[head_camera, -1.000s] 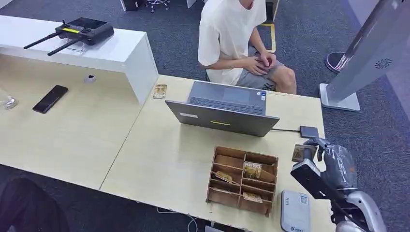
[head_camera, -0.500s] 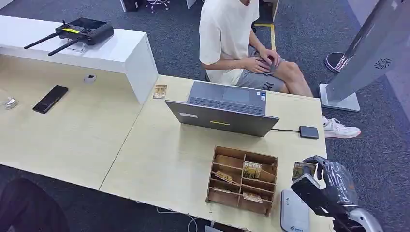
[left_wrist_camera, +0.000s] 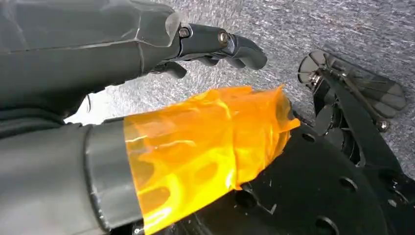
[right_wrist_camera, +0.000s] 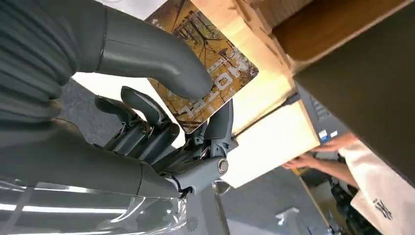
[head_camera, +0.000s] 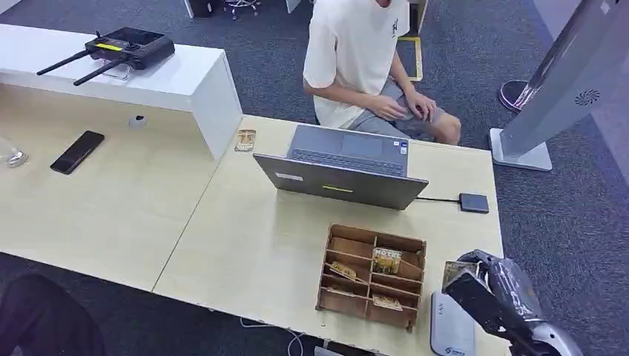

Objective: Pass the card to the sensor for recognition and then transmit it.

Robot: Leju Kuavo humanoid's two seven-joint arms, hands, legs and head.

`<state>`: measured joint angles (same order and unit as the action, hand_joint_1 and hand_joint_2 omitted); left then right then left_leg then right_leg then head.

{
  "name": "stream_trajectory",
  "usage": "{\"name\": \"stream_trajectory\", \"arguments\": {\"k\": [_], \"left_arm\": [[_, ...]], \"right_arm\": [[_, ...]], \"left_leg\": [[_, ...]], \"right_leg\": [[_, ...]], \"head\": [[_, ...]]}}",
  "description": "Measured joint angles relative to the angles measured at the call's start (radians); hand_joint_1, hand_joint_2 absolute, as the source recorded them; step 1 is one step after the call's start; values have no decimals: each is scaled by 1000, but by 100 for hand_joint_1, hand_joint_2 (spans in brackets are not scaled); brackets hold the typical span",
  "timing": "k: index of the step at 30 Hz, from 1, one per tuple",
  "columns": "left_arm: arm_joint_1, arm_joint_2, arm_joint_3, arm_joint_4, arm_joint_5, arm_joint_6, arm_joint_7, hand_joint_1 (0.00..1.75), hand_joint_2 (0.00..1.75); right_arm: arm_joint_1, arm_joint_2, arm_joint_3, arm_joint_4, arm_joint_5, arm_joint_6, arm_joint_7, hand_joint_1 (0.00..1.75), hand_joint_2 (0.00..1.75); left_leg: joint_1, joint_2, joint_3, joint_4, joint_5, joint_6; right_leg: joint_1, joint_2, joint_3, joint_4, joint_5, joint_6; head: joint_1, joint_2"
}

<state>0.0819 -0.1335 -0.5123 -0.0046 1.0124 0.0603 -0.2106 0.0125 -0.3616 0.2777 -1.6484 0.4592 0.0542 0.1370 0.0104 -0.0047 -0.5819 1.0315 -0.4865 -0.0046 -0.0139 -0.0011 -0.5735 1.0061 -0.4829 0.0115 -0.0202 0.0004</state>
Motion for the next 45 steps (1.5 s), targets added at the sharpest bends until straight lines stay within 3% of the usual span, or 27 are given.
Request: {"name": "stream_trajectory", "arguments": {"k": [8, 24, 34, 40, 45], "left_arm": [[-2, 2, 0, 0, 27, -2, 13, 0, 0], [-8, 11, -2, 0, 83, -25, 40, 0, 0], [-12, 16, -3, 0, 105, -25, 51, 0, 0], [-13, 20, -3, 0, 129, -31, 66, 0, 0], [-15, 26, -3, 0, 138, -36, 73, 0, 0]], "right_arm": [[-7, -24, 13, 11, -53, 30, 34, 175, 175], [-48, -139, 83, 44, -108, 100, 111, 175, 175], [-49, -155, 113, 64, -173, 116, 145, 175, 175], [-57, -155, 120, 89, -403, 154, 211, 175, 175], [-86, -158, 129, 116, -466, 154, 236, 175, 175]], "left_leg": [[0, 0, 0, 0, 0, 0], [0, -1, 0, 0, 0, 0], [0, 0, 0, 0, 0, 0], [0, 0, 0, 0, 0, 0], [0, 0, 0, 0, 0, 0]], "right_leg": [[0, 0, 0, 0, 0, 0], [0, 0, 0, 0, 0, 0], [0, 0, 0, 0, 0, 0], [0, 0, 0, 0, 0, 0], [0, 0, 0, 0, 0, 0]], "head": [[0, 0], [0, 0], [0, 0], [0, 0], [0, 0]]}}
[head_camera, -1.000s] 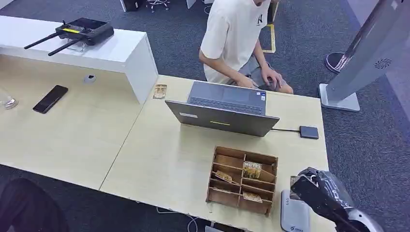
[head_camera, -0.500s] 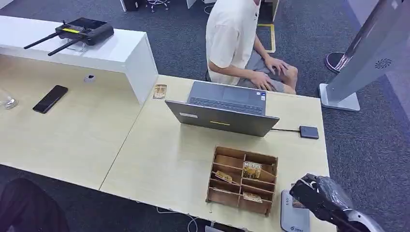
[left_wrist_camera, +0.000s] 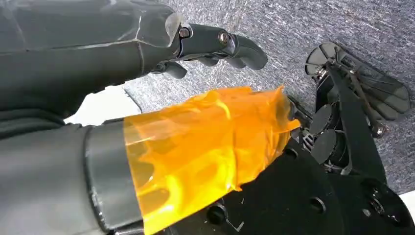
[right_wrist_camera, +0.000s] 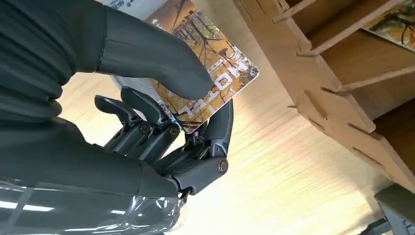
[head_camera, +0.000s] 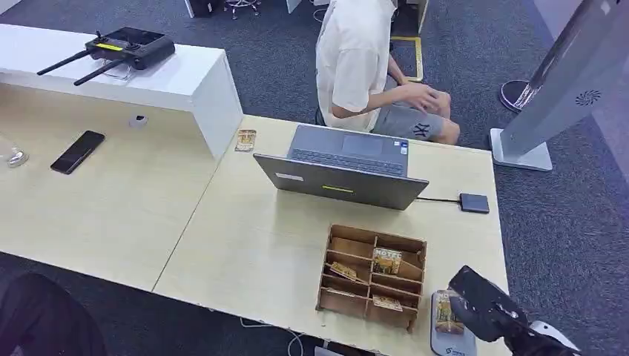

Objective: Pass the card to the sensor for recognition and then transmit it.

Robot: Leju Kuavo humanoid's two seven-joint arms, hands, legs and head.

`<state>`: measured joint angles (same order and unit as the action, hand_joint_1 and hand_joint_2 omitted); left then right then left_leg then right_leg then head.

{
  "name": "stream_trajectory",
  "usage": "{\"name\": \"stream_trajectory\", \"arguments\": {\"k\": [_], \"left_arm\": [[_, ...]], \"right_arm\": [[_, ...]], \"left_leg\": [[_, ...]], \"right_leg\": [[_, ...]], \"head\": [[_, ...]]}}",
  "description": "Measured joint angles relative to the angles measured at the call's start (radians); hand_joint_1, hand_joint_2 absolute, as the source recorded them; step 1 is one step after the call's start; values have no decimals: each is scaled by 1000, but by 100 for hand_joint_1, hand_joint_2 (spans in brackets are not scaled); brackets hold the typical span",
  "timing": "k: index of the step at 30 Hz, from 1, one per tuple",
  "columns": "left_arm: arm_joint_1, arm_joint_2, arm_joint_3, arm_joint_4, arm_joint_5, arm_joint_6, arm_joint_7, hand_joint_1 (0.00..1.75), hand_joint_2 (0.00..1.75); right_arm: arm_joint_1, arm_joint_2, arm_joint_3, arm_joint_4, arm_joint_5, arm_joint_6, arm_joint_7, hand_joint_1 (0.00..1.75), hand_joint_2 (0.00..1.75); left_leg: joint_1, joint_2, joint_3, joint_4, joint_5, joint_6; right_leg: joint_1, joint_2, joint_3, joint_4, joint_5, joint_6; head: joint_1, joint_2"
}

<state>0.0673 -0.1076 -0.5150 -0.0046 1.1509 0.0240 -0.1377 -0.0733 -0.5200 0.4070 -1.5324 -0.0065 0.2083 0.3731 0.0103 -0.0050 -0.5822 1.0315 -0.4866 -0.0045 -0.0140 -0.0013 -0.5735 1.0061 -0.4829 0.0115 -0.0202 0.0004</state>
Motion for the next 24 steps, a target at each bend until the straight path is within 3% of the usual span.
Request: {"name": "stream_trajectory", "arguments": {"k": [24], "left_arm": [[-4, 10, 0, 0, -8, -10, 12, 0, 0]], "right_arm": [[-49, -51, 50, 80, -4, -8, 2, 175, 175]], "left_leg": [[0, 0, 0, 0, 0, 0]], "right_leg": [[0, 0, 0, 0, 0, 0]], "head": [[0, 0]]}}
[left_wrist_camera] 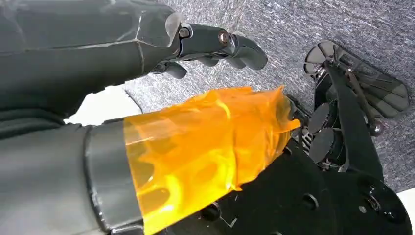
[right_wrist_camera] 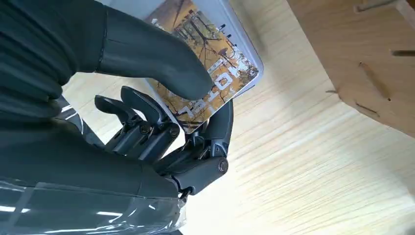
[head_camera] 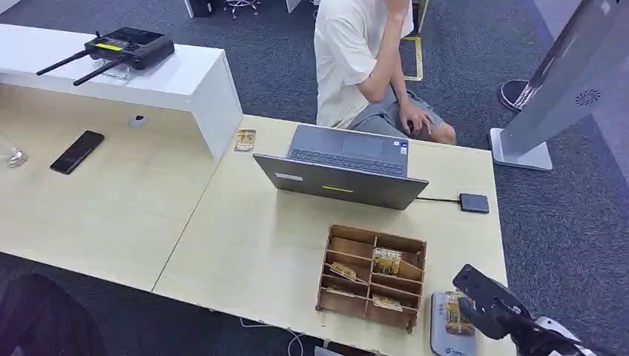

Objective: Pass the card to the sensor for recognition and then transmit it.

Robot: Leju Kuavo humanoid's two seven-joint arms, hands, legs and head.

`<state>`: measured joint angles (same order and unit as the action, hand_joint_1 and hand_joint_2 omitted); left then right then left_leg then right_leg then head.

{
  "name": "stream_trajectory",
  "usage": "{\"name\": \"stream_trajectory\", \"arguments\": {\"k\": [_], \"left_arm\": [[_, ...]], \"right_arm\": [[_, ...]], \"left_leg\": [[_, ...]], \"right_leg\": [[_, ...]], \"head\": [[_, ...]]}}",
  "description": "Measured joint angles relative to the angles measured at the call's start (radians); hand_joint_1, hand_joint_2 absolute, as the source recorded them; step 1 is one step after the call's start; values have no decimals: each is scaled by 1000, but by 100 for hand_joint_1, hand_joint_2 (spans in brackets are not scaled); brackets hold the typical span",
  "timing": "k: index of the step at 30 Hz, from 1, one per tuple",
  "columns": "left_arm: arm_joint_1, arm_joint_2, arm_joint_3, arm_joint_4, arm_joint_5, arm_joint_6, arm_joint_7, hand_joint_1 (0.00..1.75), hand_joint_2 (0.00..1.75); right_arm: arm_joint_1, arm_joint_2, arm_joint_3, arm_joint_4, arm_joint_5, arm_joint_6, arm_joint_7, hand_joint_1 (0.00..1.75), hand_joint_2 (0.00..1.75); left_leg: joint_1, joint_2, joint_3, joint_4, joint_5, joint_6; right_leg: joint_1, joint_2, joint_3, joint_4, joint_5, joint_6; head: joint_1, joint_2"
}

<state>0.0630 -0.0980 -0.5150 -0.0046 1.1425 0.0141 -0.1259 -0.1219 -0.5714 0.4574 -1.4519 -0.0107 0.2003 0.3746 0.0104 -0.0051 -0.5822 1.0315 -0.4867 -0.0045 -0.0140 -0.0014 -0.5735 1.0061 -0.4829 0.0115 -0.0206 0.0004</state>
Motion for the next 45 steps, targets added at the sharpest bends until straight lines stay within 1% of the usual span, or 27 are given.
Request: {"name": "stream_trajectory", "arguments": {"k": [21, 45], "left_arm": [[-5, 5, 0, 0, -9, -2, 6, 0, 0], [-10, 6, 0, 0, -23, -2, 6, 0, 0]], "right_arm": [[-13, -4, 39, 50, -11, -10, 3, 175, 175], [-17, -2, 48, 62, 11, -25, 2, 175, 175]], "left_leg": [[0, 0, 0, 0, 0, 0], [0, 0, 0, 0, 0, 0]], "right_leg": [[0, 0, 0, 0, 0, 0], [0, 0, 0, 0, 0, 0]], "head": [[0, 0], [0, 0]]}}
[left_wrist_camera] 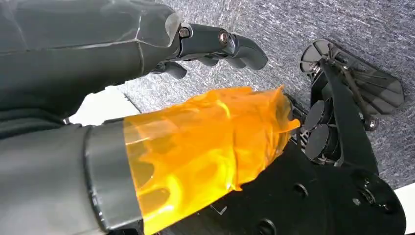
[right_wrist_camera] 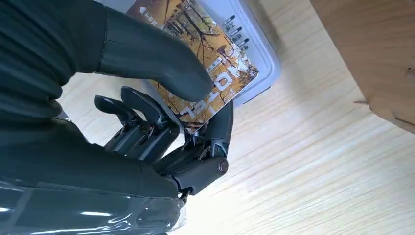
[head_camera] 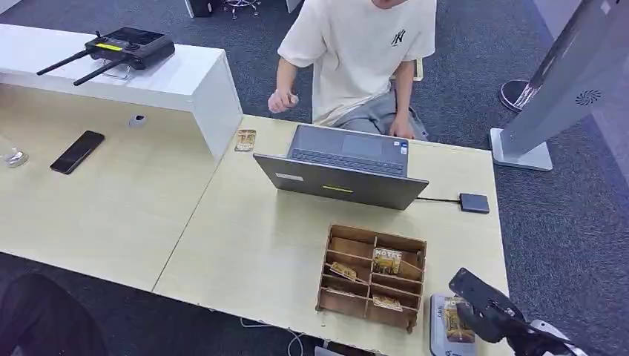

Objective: Pass the card to the sensor for recognition and then transmit it.

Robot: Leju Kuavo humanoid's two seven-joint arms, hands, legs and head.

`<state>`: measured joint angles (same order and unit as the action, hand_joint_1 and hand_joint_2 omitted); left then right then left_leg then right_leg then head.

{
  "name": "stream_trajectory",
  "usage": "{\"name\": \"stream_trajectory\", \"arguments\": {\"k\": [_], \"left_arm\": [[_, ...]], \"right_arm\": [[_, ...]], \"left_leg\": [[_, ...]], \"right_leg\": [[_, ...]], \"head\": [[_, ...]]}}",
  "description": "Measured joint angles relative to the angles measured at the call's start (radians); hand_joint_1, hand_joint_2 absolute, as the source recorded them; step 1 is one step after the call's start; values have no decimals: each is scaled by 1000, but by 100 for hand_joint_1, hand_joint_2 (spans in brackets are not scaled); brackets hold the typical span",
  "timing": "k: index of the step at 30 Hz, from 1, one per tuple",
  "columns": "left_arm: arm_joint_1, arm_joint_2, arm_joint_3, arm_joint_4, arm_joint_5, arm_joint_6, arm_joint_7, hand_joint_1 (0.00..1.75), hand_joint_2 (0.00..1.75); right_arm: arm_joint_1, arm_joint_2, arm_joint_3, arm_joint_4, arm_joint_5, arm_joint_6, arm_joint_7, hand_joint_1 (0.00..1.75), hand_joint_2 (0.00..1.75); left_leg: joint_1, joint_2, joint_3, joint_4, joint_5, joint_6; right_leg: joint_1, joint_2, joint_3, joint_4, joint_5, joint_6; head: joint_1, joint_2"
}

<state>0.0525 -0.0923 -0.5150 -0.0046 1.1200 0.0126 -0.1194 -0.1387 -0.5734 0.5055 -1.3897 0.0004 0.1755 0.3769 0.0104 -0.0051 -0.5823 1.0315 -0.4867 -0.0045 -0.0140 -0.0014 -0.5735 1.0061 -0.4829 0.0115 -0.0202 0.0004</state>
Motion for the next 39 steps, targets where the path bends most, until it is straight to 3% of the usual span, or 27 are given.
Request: {"name": "stream_trajectory", "arguments": {"k": [39], "left_arm": [[-2, 0, 0, 0, -20, 2, 0, 0, 0]], "right_arm": [[-23, 17, 0, 15, 21, -7, -29, 175, 175]], "left_leg": [[0, 0, 0, 0, 0, 0]], "right_leg": [[0, 0, 0, 0, 0, 0]], "head": [[0, 0]]}}
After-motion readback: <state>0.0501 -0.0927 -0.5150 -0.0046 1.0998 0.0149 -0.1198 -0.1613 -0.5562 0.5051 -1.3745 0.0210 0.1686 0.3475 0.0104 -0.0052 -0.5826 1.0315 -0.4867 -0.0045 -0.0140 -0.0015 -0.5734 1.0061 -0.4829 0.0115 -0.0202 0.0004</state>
